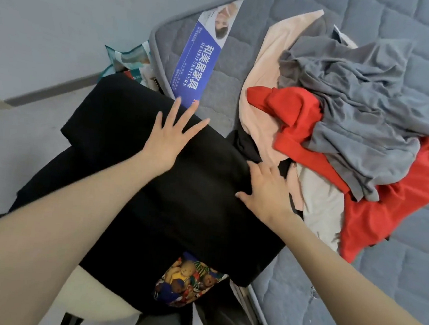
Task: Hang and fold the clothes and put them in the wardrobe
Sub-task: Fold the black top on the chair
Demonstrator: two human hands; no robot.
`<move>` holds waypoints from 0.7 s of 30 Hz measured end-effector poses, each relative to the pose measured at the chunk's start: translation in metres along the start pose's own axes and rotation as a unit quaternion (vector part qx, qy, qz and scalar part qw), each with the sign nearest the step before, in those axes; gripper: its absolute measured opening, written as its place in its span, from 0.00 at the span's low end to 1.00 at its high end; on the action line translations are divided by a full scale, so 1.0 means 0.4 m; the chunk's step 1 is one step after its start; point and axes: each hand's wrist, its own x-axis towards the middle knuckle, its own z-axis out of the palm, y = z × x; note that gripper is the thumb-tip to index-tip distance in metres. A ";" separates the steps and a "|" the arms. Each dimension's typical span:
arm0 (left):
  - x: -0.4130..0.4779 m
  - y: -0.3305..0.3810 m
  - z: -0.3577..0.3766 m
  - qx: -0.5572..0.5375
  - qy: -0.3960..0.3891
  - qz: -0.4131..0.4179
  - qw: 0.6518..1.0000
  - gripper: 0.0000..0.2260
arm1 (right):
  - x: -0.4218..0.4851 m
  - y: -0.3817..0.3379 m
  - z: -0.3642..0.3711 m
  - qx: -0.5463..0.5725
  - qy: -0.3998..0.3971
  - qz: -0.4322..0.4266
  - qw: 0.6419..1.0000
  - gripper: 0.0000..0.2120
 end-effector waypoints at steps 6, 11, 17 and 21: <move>0.089 0.008 -0.053 0.198 -0.089 0.113 0.970 0.43 | 0.006 -0.047 -0.016 -0.052 -0.056 -0.018 0.997 0.18; 0.065 -0.050 -0.089 0.215 -0.037 0.098 0.971 0.19 | -0.008 -0.054 -0.082 0.011 -0.006 -0.060 0.998 0.10; 0.013 -0.171 -0.188 0.150 0.081 0.022 0.985 0.20 | 0.009 -0.094 -0.245 0.025 0.143 -0.061 0.988 0.10; -0.068 -0.193 -0.217 0.078 0.160 -0.015 0.984 0.26 | -0.022 -0.122 -0.276 -0.031 0.212 -0.095 0.972 0.12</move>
